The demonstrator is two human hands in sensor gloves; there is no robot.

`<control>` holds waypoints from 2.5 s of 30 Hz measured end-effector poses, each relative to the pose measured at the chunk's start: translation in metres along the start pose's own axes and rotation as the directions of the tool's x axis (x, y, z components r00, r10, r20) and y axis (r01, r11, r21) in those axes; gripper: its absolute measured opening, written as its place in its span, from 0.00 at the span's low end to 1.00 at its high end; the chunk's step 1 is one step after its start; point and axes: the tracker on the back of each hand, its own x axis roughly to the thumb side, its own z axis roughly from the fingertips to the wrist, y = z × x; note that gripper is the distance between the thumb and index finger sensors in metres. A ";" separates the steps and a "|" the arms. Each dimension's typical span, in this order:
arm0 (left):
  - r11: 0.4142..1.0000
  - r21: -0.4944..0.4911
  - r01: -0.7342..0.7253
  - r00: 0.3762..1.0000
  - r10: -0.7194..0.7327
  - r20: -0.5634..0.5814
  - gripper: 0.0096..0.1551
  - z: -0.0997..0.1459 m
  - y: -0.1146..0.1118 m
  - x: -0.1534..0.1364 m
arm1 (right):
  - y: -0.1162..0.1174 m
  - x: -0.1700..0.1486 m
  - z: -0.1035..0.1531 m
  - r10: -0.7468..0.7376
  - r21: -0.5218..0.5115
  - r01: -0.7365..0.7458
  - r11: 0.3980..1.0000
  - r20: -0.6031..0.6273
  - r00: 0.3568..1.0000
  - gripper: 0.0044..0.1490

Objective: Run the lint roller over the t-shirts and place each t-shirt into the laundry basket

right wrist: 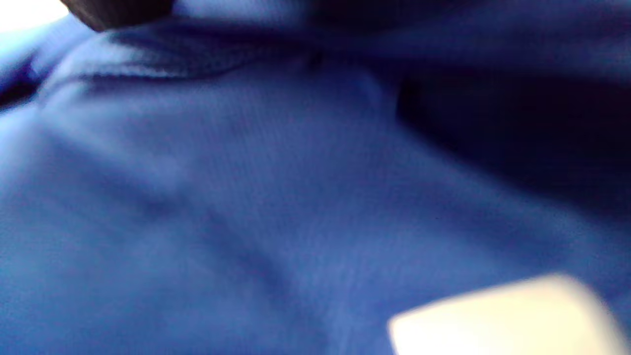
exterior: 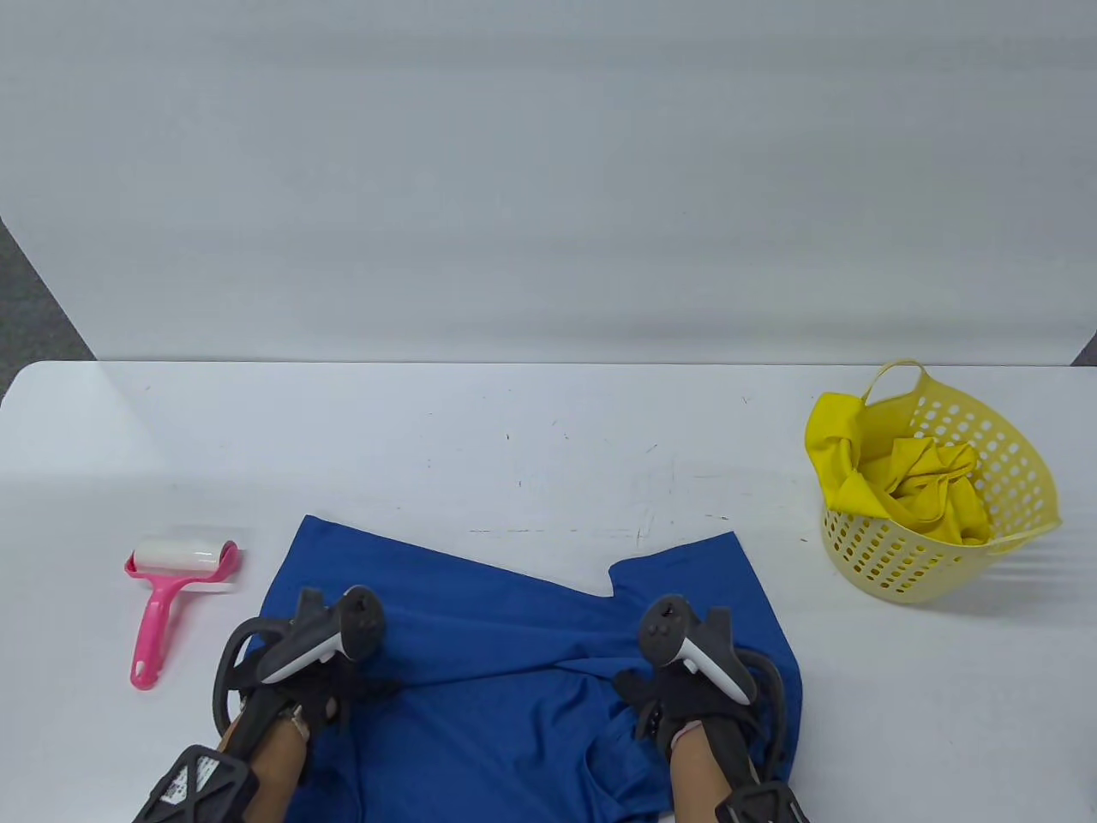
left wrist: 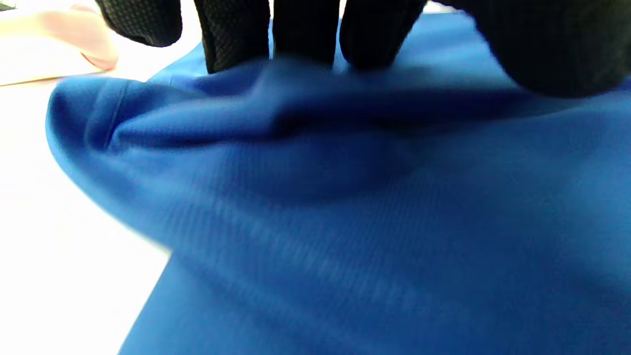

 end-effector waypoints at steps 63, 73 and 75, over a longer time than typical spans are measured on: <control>0.997 0.074 -0.028 0.998 0.023 0.064 0.35 0.009 -0.007 -0.015 | -0.009 0.025 0.012 0.262 0.009 -0.263 0.965 0.036 0.964 0.32; 0.687 0.247 -0.684 0.727 0.614 0.306 0.27 0.031 0.005 -0.076 | -0.033 -0.030 0.033 -0.291 -0.228 0.366 0.902 0.304 0.907 0.33; 0.552 0.248 -0.796 0.604 0.698 0.385 0.26 0.039 0.009 -0.088 | -0.041 -0.041 0.042 -0.430 -0.204 0.529 0.824 0.383 0.817 0.32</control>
